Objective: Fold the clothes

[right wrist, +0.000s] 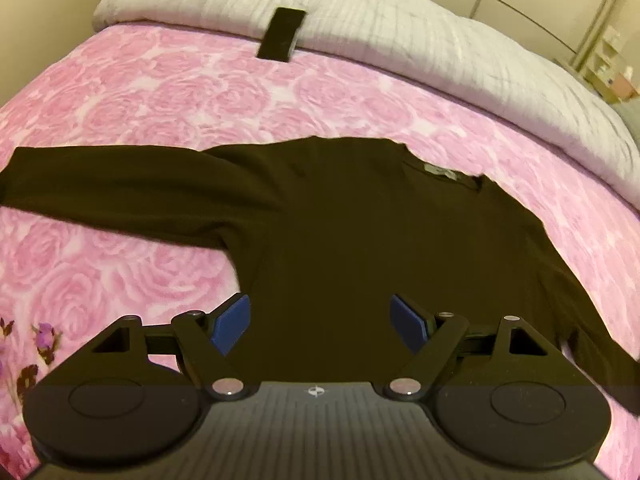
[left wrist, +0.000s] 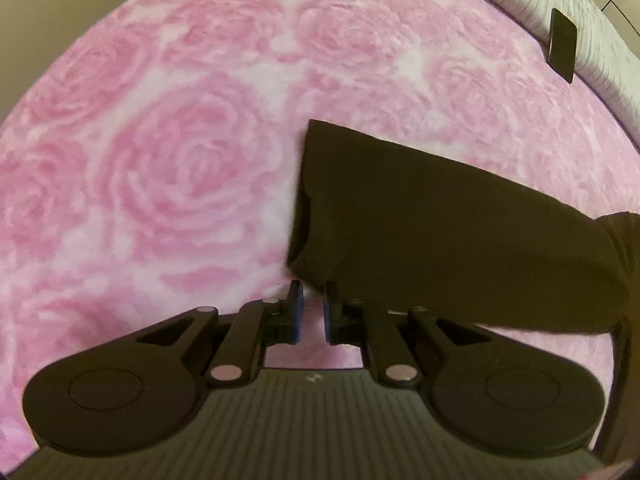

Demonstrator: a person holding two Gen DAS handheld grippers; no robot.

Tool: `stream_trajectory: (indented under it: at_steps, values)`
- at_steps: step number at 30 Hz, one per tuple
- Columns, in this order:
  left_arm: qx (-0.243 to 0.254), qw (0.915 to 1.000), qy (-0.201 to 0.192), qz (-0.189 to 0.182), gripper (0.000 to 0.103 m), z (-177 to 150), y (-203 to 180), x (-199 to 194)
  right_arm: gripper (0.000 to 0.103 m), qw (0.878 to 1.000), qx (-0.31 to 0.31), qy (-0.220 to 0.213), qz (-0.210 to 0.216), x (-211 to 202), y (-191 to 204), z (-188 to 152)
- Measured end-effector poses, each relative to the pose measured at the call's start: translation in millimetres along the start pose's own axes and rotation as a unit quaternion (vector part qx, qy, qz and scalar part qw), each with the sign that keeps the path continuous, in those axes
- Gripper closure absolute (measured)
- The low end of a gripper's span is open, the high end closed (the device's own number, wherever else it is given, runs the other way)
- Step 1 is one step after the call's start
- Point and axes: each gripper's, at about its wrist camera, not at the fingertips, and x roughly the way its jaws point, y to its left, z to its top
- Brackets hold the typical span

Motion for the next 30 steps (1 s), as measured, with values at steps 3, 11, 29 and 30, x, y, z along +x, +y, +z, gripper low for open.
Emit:
stream_trajectory:
  at_steps: [3, 11, 29, 30]
  values:
    - [0.016, 0.9998, -0.014, 0.004, 0.093, 2.2, -3.4, -20.2, 0.02, 0.999, 0.039, 0.012, -0.017, -11.0, -14.7, -9.2]
    - [0.082, 0.995, -0.057, -0.004, 0.055, -5.0, -51.6, -86.8, 0.019, 0.987, 0.149, 0.021, -0.059, -55.2, -67.4, -40.3]
    - [0.17, 0.9809, -0.093, -0.01, 0.001, -174.8, -219.3, -244.1, 0.015, 0.961, 0.265, -0.009, -0.078, -153.3, -250.7, -142.3]
    - [0.175, 0.9806, -0.089, -0.006, 0.001, -190.5, -224.9, -252.6, 0.015, 0.963, 0.261, 0.0, -0.067, -154.9, -259.6, -147.8]
